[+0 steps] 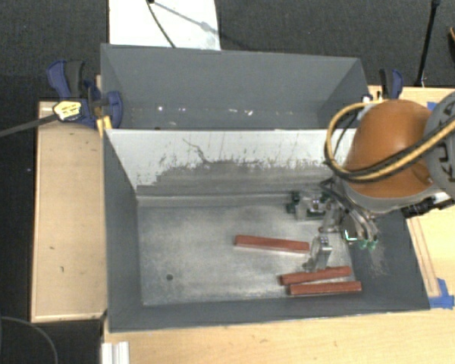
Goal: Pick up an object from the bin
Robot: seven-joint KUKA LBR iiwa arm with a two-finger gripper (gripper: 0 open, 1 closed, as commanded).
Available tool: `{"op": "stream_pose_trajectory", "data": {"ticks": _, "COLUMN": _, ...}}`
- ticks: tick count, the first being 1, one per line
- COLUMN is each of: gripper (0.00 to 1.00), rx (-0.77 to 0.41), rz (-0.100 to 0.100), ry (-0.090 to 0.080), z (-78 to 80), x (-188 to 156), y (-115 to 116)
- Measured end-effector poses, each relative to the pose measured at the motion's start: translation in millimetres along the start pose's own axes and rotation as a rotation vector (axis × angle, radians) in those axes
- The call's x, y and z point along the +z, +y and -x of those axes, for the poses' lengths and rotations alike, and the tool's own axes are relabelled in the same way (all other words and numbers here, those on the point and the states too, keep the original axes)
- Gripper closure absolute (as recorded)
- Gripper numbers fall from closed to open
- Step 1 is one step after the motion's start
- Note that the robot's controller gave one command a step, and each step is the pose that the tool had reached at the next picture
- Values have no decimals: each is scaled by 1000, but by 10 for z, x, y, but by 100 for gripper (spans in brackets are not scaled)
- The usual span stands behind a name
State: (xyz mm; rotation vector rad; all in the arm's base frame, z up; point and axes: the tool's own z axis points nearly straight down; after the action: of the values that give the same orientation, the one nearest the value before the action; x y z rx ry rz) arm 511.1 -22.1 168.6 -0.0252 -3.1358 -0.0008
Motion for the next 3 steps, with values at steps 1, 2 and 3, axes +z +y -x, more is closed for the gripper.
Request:
{"op": "stream_pose_trajectory", "data": {"ticks": 1, "gripper": 0, "rx": -84, "rz": 0, "ry": -3, "z": 444, "x": 1022, "y": -8}}
{"op": "stream_pose_trajectory", "data": {"ticks": 2, "gripper": 100, "rx": -85, "rz": -1, "ry": -7, "z": 448, "x": 977, "y": -8}}
{"op": "stream_pose_trajectory", "data": {"ticks": 3, "gripper": 100, "rx": -148, "rz": -1, "ry": -16, "z": 388, "x": -164, "y": 215}}
